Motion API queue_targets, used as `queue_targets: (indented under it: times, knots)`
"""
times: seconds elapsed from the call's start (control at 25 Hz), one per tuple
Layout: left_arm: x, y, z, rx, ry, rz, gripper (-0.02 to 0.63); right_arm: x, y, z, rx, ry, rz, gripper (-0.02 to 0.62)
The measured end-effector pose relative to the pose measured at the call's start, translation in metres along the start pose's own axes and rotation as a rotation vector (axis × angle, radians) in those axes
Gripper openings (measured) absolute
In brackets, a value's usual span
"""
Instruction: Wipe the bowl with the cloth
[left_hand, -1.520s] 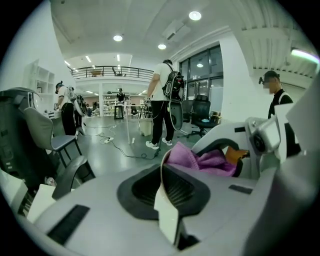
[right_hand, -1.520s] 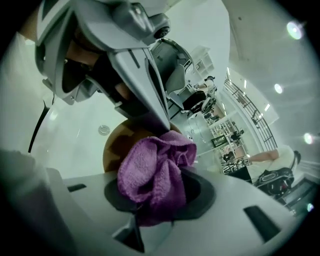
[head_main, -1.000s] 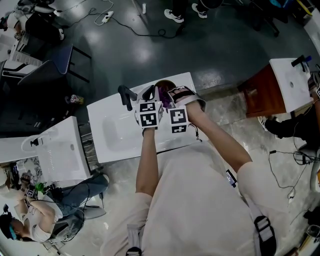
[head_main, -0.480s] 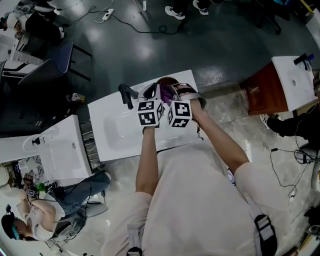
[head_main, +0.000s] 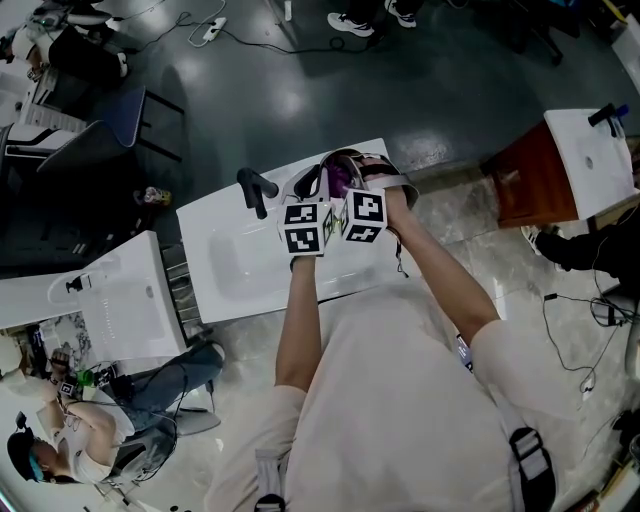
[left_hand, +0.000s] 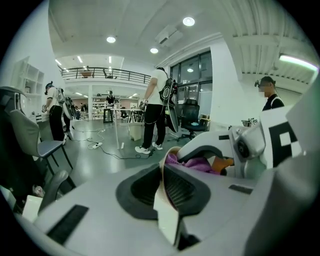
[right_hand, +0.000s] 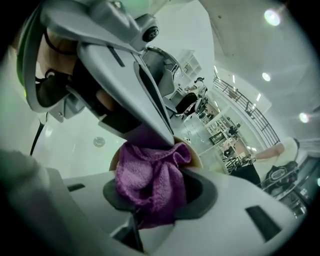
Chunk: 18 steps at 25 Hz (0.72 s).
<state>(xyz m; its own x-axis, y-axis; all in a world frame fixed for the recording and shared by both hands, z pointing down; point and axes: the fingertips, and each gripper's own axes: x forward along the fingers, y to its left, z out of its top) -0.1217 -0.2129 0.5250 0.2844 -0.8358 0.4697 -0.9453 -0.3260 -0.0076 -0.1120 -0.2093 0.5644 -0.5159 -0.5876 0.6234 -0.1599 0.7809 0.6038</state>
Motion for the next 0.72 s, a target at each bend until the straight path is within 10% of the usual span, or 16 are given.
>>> queue_targets:
  times: [0.72]
  knots:
    - [-0.001,0.015,0.000,0.042,0.032,-0.003,0.020,-0.007,0.012,-0.013,-0.211,0.114,-0.001,0.124]
